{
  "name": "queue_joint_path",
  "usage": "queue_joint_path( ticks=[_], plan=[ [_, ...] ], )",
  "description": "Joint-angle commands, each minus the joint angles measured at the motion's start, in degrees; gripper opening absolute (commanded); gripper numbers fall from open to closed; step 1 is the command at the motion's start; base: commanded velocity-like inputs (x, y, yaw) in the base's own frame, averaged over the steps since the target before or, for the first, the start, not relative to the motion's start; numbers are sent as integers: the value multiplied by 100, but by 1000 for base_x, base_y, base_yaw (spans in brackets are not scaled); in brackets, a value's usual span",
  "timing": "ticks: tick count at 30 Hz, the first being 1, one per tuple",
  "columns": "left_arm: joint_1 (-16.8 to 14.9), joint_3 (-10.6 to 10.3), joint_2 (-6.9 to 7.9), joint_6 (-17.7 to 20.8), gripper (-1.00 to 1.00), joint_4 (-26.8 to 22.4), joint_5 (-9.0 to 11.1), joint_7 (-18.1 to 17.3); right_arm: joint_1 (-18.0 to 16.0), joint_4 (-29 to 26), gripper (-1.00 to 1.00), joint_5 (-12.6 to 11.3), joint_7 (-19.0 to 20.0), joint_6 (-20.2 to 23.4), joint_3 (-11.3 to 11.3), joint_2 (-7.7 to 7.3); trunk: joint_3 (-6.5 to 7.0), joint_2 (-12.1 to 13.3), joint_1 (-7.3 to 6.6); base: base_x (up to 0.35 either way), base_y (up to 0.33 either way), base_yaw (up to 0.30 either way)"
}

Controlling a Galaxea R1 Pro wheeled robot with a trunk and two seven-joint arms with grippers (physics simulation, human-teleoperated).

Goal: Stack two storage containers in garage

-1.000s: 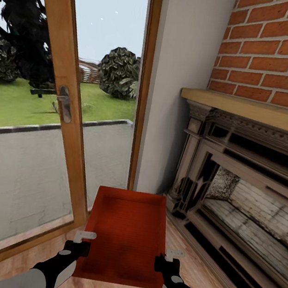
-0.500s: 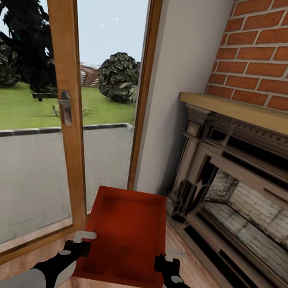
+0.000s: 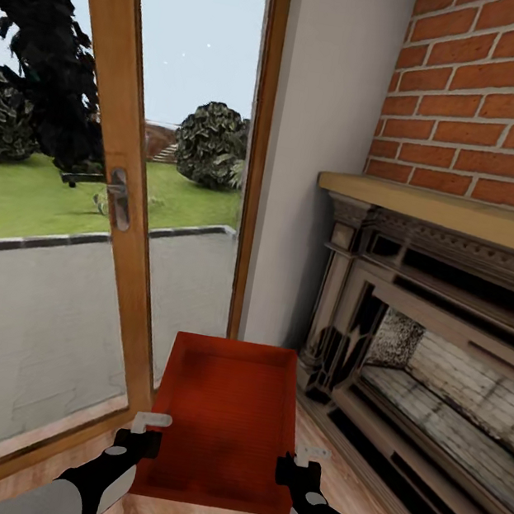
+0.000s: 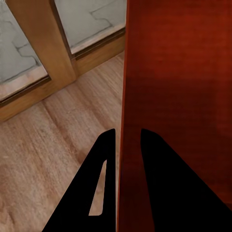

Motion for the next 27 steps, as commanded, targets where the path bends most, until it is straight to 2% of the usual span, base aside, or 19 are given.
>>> queue_joint_path(
  ticks=[1,27],
  plan=[
    [-6,22,77,-21,-100,16,45,133,-10,8,-100,-159,-28,-55,-52,-29,3,-5,0,0,0,0],
    [-6,22,77,-21,-100,16,45,133,-10,8,-100,-159,-28,-55,-53,-29,245,-5,0,0,0,0]
  ],
)
